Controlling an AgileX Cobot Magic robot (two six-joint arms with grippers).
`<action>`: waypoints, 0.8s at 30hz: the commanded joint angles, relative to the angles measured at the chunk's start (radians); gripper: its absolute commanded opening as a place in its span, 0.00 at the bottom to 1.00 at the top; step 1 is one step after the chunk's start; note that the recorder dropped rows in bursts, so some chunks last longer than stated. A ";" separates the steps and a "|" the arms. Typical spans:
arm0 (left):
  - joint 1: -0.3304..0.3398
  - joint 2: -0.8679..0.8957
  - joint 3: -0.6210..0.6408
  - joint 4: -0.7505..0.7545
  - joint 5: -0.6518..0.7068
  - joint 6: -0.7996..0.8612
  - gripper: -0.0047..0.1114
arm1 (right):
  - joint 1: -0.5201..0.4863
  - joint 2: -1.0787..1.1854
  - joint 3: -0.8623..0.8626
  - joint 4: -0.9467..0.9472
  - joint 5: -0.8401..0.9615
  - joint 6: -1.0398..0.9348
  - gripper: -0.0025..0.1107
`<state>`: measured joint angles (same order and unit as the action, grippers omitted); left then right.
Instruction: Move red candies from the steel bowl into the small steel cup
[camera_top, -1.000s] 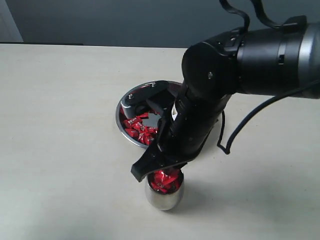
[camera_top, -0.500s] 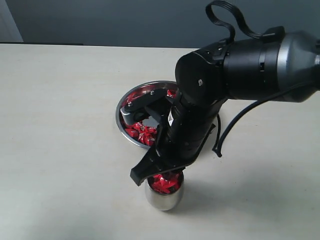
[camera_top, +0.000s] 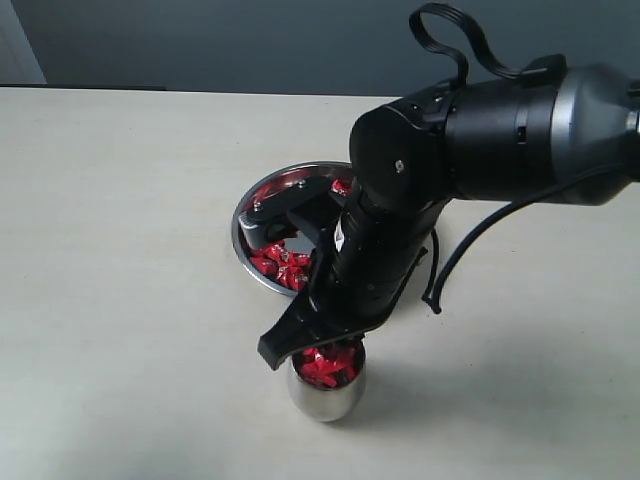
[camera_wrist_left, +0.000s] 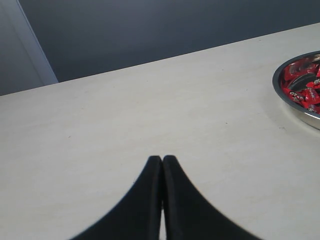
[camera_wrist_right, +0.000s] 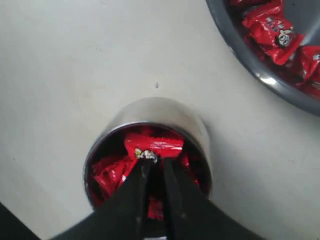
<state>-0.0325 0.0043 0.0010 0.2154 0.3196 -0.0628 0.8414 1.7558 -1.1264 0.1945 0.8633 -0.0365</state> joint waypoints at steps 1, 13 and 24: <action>0.000 -0.004 -0.001 0.000 -0.007 -0.005 0.04 | -0.003 0.003 0.004 -0.003 -0.004 -0.015 0.26; 0.000 -0.004 -0.001 0.000 -0.007 -0.005 0.04 | -0.003 -0.086 0.004 -0.057 0.003 -0.013 0.27; 0.000 -0.004 -0.001 0.000 -0.007 -0.005 0.04 | -0.003 -0.125 0.004 -0.069 -0.007 -0.013 0.27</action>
<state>-0.0325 0.0043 0.0010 0.2154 0.3196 -0.0628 0.8414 1.6426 -1.1264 0.1414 0.8753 -0.0437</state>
